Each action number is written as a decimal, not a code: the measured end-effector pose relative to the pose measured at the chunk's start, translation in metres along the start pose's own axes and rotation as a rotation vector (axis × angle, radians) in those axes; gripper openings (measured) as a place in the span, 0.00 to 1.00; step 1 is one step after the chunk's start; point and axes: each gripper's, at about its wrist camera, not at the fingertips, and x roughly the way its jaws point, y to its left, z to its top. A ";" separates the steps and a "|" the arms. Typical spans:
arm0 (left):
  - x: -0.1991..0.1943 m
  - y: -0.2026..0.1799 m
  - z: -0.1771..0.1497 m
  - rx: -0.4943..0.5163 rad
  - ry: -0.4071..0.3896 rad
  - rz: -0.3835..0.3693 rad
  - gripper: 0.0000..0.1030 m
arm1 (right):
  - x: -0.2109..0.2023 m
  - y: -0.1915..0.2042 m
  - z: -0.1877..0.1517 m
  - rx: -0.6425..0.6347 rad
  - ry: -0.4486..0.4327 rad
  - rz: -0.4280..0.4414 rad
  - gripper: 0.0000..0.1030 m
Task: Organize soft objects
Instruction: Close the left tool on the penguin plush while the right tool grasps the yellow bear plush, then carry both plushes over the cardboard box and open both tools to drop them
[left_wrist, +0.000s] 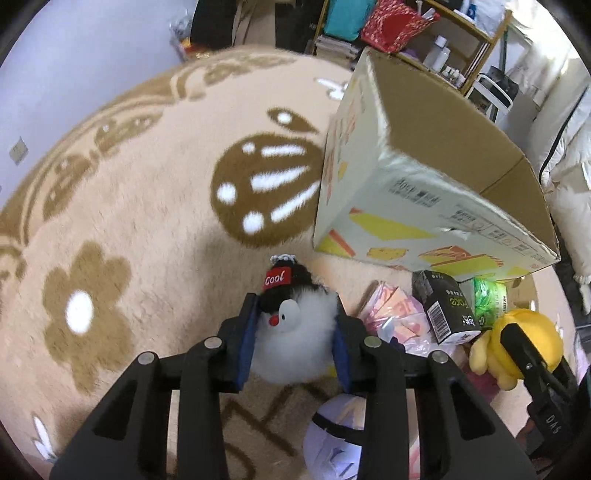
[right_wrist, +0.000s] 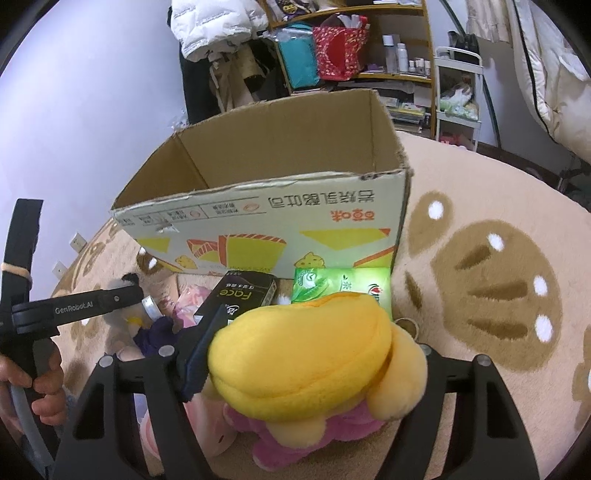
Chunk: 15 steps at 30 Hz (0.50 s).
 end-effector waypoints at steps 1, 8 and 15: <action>-0.008 -0.006 -0.002 0.006 -0.014 0.006 0.33 | -0.002 -0.002 0.000 0.015 -0.003 0.003 0.77; -0.039 -0.020 -0.013 0.058 -0.090 0.008 0.33 | -0.025 -0.004 0.004 0.041 -0.064 0.005 0.77; -0.086 -0.037 -0.009 0.146 -0.228 0.092 0.33 | -0.053 -0.006 0.015 0.053 -0.137 0.019 0.77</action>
